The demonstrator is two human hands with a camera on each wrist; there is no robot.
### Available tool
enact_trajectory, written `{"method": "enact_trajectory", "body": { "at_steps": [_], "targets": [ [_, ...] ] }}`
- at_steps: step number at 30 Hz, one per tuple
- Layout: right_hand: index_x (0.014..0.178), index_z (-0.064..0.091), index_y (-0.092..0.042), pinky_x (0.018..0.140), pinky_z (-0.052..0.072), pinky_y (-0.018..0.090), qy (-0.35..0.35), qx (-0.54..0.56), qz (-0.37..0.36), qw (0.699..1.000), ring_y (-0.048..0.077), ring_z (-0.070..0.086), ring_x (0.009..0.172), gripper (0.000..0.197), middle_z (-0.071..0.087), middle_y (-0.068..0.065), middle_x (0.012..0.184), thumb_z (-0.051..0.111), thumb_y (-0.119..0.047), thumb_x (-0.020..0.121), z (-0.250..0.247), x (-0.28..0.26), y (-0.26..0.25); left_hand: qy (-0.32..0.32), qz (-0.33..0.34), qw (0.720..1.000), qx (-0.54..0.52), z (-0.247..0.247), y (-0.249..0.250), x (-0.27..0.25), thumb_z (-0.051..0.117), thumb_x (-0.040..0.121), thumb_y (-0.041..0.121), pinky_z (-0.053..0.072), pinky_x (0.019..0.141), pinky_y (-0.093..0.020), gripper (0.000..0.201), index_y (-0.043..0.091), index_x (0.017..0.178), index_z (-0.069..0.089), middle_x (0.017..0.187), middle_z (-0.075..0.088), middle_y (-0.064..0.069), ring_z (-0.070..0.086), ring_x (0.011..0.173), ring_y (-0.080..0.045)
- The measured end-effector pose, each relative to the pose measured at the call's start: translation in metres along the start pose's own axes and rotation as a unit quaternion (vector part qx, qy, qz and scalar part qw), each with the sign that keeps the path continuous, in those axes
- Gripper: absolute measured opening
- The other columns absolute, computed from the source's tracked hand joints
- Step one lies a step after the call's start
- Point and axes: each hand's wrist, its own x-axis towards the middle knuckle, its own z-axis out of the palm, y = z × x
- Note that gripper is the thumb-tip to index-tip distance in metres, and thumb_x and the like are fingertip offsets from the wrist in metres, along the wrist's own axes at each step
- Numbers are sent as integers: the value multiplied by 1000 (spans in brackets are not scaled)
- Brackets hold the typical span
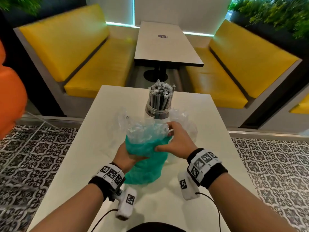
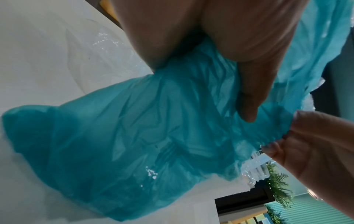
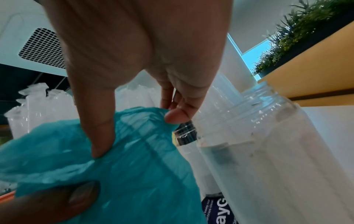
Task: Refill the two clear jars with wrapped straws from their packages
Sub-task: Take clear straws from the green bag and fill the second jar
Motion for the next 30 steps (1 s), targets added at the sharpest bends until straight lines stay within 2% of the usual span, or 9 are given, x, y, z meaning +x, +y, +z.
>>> {"method": "enact_trajectory", "body": {
  "at_steps": [4, 6, 8, 11, 15, 17, 23, 27, 30],
  "targets": [
    [108, 51, -26, 68, 51, 14, -44, 52, 31, 997, 11, 61, 95, 67, 54, -4, 109, 94, -20, 57, 2, -4, -1, -18, -7, 1000, 7, 3, -1, -2, 92, 34, 33, 59, 76, -24, 88, 15, 116, 66, 103, 76, 3, 74, 91, -9],
    [101, 53, -32, 70, 53, 13, -84, 112, 33, 990, 4, 63, 95, 55, 59, -13, 104, 89, -12, 65, 2, -5, -3, -18, -20, 1000, 1, 2, -3, 0, 95, 32, 29, 61, 82, -32, 90, 13, 116, 67, 105, 77, -3, 74, 97, -18],
    [108, 55, -30, 69, 52, 10, -106, 156, 43, 981, -3, 63, 91, 49, 63, -15, 104, 83, -9, 73, 3, -3, -3, -23, -37, 999, 2, 1, -4, 2, 98, 37, 27, 58, 93, -48, 89, 13, 120, 67, 113, 76, -8, 72, 106, -29],
    [128, 45, -21, 72, 49, 13, -96, 152, 59, 982, -1, 59, 96, 64, 60, -12, 110, 81, -16, 75, 4, -1, -6, -36, -37, 998, 26, 1, -4, 1, 96, 46, 25, 54, 98, -54, 83, 17, 123, 66, 118, 75, -7, 71, 109, -29],
    [122, 50, -18, 83, 54, 28, -67, 99, 56, 991, 12, 62, 100, 65, 62, -3, 113, 85, -28, 69, 5, -1, 0, -38, -36, 997, 50, 0, -4, 1, 96, 54, 10, 54, 100, -50, 75, 20, 122, 65, 118, 74, -5, 69, 111, -27],
    [121, 52, -18, 85, 55, 32, -67, 93, 60, 992, 13, 63, 99, 65, 64, -3, 113, 86, -34, 67, 4, -3, 1, -32, -39, 998, 46, -1, -2, 0, 97, 50, 16, 55, 99, -49, 76, 22, 119, 66, 117, 74, -5, 69, 111, -27],
    [127, 55, -34, 97, 52, 37, -136, 79, 31, 987, 11, 64, 109, 73, 68, -11, 118, 83, -46, 61, 3, 0, -7, -41, -45, 997, 57, -5, 0, 1, 97, 46, 27, 53, 99, -58, 84, 23, 124, 66, 120, 73, -6, 69, 112, -31],
    [132, 52, -26, 99, 52, 37, -129, 103, 9, 986, 11, 63, 111, 79, 66, -6, 119, 85, -35, 60, 2, 3, -14, -52, -34, 994, 85, -5, -3, 3, 96, 44, 31, 54, 99, -53, 87, 22, 125, 65, 119, 74, -2, 69, 110, -24],
    [116, 60, -23, 96, 54, 38, -104, 134, -9, 986, 16, 64, 109, 53, 67, 3, 116, 85, -10, 70, 5, 1, -11, -50, -26, 994, 89, -5, -3, 2, 96, 42, 34, 55, 99, -48, 90, 20, 125, 65, 120, 73, -2, 69, 112, -24]
  ]
}}
